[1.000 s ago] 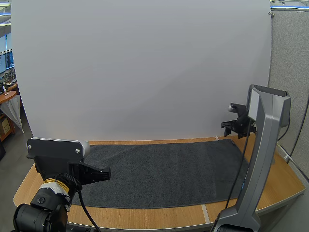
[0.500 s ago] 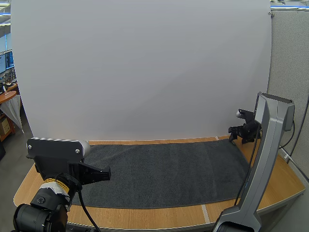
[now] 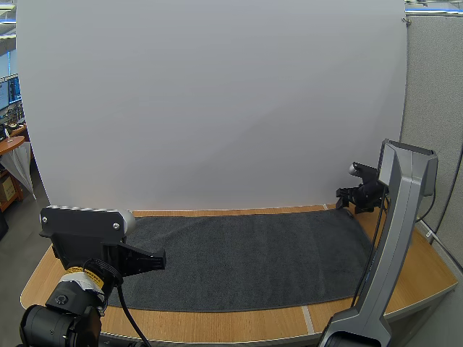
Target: Fold the towel
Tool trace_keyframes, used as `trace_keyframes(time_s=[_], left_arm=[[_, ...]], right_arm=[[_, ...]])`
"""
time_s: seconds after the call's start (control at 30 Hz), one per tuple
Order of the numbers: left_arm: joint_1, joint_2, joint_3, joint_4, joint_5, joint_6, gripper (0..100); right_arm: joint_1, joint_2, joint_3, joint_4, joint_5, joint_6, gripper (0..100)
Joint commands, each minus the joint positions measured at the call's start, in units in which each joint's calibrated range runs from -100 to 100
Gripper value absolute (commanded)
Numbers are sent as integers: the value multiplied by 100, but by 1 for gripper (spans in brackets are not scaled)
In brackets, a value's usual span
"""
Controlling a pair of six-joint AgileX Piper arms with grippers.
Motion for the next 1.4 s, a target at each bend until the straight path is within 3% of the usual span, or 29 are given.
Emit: trace_keyframes(time_s=[0.0, 0.4, 1.37], left_arm=[[-3, -35, -40, 19, -58, 13, 0], [-3, -35, -40, 19, -58, 13, 0], [-3, -35, -40, 19, -58, 13, 0]], right_arm=[[28, 104, -14, 58, 150, -59, 100], [28, 178, -14, 413, 564, -154, 100], [28, 178, -14, 364, 881, -173, 100]])
